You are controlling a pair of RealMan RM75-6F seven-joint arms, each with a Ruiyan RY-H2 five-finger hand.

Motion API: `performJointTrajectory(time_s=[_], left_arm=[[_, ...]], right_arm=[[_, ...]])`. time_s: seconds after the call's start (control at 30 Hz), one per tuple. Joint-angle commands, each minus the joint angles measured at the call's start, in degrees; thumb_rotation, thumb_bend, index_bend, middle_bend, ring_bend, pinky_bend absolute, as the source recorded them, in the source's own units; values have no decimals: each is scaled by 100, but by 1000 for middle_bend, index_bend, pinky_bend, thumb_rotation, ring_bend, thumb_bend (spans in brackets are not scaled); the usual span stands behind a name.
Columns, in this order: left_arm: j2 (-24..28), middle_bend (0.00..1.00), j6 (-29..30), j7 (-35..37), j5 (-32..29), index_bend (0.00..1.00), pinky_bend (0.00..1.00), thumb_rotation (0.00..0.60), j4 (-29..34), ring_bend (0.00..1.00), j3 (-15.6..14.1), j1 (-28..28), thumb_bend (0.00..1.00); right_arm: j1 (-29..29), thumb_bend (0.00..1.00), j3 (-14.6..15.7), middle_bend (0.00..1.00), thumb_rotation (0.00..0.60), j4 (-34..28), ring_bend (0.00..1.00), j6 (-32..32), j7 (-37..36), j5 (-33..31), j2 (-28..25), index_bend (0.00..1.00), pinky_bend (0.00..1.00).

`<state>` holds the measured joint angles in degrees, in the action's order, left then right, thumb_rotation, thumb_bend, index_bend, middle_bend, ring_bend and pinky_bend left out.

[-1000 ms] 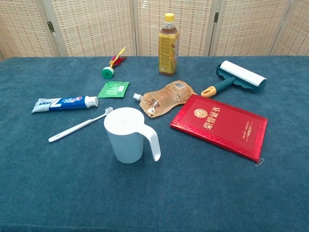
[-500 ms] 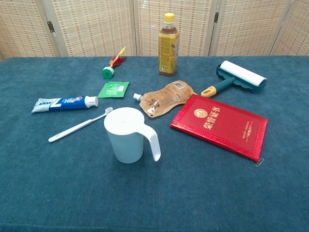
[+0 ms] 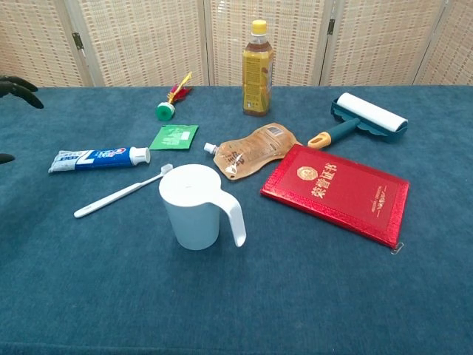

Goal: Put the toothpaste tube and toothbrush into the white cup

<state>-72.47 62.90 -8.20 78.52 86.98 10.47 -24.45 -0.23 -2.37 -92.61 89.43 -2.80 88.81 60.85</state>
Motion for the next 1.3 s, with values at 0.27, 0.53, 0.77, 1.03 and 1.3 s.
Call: performJointTrajectory(time_s=[0.27,0.53,0.77,1.03,1.3], left_arm=[[-566,107,-1017,-383,-802,233,145,600,-877,46,148,-763,297],[-831,107,-1629,-537,-1360,228,145,600,-1253,46,237,-1233,297],[-1109,107,-2124,-802,-1856,230,145,600,-1569,46,342,-1754,297],[-1420,107,-2519,-1216,-2640,246,145,600,-1942,46,373,-2315,297],[-1775,107,-2664,-1554,-3576,296,145,600,-2347,46,321,-2698,297]], right_arm=[[9,327,-6,271,600,30,236,-32,-20,-29,-2,174,249],[28,327,-18,271,600,88,236,-80,-62,-68,11,174,249],[64,327,-35,271,600,144,236,-153,-96,-116,22,174,249],[88,327,-55,271,600,180,236,-207,-126,-172,21,174,249],[85,327,-65,272,600,231,236,-221,-187,-215,16,174,249]])
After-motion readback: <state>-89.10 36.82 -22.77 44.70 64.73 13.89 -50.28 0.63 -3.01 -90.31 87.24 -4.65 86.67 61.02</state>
